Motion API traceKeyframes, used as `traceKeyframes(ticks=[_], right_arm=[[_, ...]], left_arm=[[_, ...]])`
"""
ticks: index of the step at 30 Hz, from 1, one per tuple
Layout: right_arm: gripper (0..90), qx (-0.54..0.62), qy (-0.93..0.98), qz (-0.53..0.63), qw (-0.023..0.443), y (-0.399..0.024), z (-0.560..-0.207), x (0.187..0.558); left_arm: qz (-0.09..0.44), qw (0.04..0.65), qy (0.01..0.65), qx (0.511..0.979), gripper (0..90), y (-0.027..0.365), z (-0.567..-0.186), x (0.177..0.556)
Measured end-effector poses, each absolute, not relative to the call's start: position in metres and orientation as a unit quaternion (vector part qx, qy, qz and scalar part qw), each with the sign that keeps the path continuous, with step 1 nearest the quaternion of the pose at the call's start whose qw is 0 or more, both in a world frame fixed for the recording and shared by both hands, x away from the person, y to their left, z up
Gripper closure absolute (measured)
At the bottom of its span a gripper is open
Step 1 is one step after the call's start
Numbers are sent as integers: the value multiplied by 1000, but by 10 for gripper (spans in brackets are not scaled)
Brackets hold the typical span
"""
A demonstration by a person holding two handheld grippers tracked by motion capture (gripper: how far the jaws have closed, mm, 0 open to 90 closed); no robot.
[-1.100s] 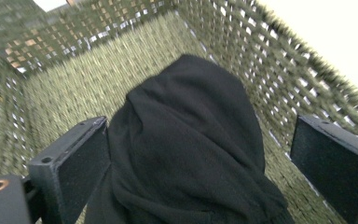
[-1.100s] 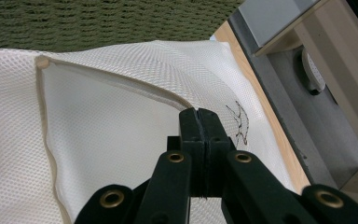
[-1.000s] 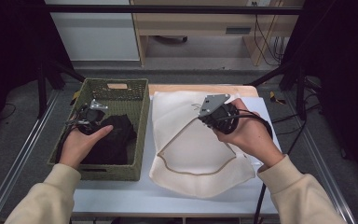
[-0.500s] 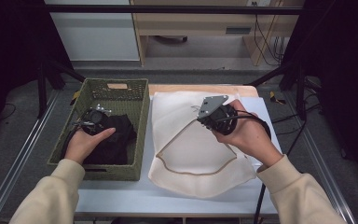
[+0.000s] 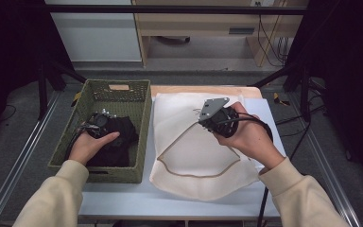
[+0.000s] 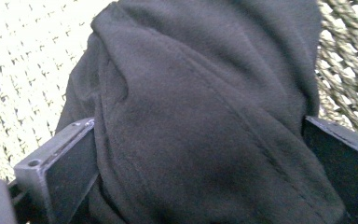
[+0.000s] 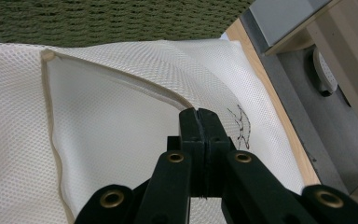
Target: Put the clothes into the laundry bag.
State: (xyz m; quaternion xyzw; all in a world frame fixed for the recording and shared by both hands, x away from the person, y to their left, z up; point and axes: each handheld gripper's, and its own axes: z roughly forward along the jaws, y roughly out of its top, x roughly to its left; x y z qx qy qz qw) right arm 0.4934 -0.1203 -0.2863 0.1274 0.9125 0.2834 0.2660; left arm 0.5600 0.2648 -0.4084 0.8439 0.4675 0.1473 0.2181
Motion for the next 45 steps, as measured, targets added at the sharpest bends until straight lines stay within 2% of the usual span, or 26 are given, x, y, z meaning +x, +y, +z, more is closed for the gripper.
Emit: traceKeyframes(ticks=[45], right_arm=[[900, 128, 912, 286, 265, -126, -283, 492]], left_arm=[[130, 188, 475, 850, 0, 264, -426, 563]])
